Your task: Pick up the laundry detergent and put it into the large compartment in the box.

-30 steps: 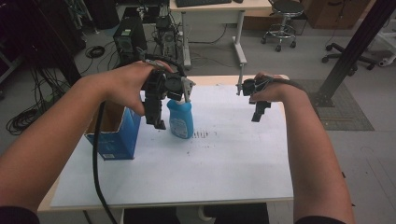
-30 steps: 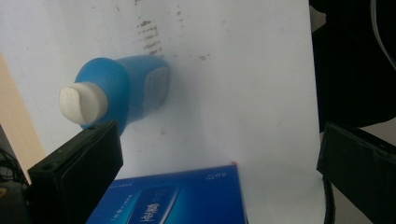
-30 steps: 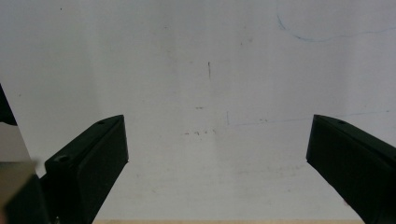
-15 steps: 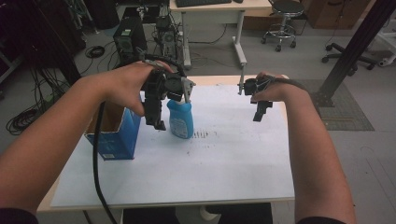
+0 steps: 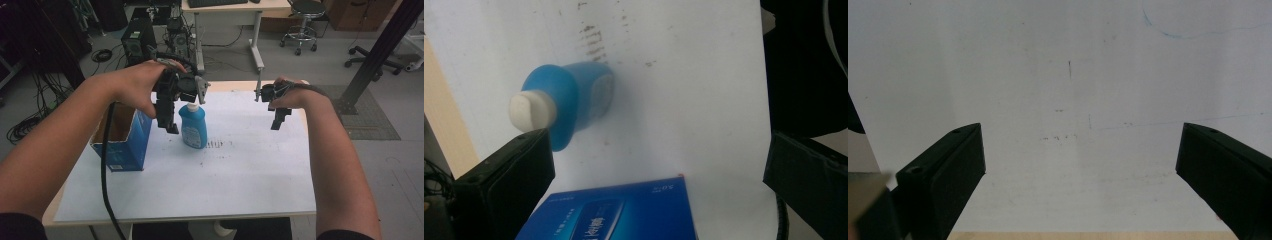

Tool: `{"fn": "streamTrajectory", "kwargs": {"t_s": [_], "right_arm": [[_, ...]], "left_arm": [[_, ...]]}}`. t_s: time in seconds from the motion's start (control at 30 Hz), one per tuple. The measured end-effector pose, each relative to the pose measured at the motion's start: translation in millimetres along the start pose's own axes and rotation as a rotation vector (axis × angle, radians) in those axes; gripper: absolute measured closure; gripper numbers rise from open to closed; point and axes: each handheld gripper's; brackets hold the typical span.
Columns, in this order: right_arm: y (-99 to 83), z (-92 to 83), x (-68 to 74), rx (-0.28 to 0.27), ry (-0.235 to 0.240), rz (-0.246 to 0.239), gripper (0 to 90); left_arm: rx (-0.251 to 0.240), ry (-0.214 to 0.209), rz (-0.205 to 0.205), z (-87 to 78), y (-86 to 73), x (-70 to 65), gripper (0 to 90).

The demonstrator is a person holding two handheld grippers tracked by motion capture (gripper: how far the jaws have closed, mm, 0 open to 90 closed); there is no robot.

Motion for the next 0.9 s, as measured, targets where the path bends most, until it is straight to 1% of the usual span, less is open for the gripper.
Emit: {"fn": "streamTrajectory", "kwargs": {"t_s": [0.03,0.17,0.27,0.3,0.37,0.4,0.47,0.53,0.57,0.63,0.67,0.73,0.77,0.8,0.87,0.9], "right_arm": [[0.0,-0.1,0.0,0.000,-0.001,0.000,5.4],[0.0,-0.2,0.6,0.000,-0.009,-0.005,5.4],[0.7,0.5,2.1,0.003,-0.008,-0.013,5.4],[0.7,0.5,2.1,0.003,-0.008,-0.013,5.4],[1.4,0.6,2.8,0.004,-0.010,-0.020,5.4],[2.3,0.1,3.6,0.005,-0.013,-0.024,5.4],[3.0,-0.2,4.2,0.003,-0.015,-0.025,5.4],[4.1,-0.4,5.0,0.004,-0.016,-0.028,5.4],[5.2,-0.2,5.6,0.002,-0.017,-0.033,5.4],[5.6,-0.4,6.1,0.005,-0.018,-0.033,5.5],[6.0,0.2,6.9,0.003,-0.018,-0.036,5.5],[6.6,1.4,8.1,0.005,-0.018,-0.042,5.4],[6.6,1.4,8.1,0.005,-0.018,-0.042,5.4],[7.1,2.3,9.0,0.008,-0.019,-0.049,5.5],[7.0,2.7,9.4,0.006,-0.019,-0.050,5.5],[6.7,2.5,9.6,0.008,-0.020,-0.052,5.5]], "left_arm": [[0.005,0.007,-0.005,-0.4,0.1,3.0,0.2],[0.007,0.007,-0.007,-1.8,1.3,8.2,0.2],[0.011,0.008,0.018,-2.7,3.9,15.7,0.2],[0.011,0.008,0.018,-2.7,3.9,15.7,0.2],[0.015,0.014,0.034,-1.7,4.7,19.2,0.2],[0.017,0.026,0.047,-1.6,5.6,23.9,0.2],[0.017,0.028,0.051,-2.1,5.8,25.4,0.2],[0.009,0.029,0.058,-3.8,6.1,30.4,0.2],[0.004,0.029,0.055,-4.8,6.0,34.6,0.2],[-0.001,0.026,0.053,-5.0,5.8,37.2,0.2],[0.001,0.019,0.053,-3.3,5.3,42.2,0.2],[-0.004,0.027,0.081,0.6,3.8,46.0,0.2],[-0.004,0.027,0.081,0.6,3.8,46.0,0.2],[0.008,0.017,0.065,4.0,4.4,51.4,0.2],[0.017,0.017,0.067,5.8,4.9,53.7,0.2],[0.017,0.009,0.067,8.0,6.5,56.9,0.2]]}}
Point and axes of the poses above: each handheld gripper's, and its own axes: z roughly forward along the jaws, y roughly out of its top, x roughly to its left, and after that the axes turned 14 degrees about -y, right-handed
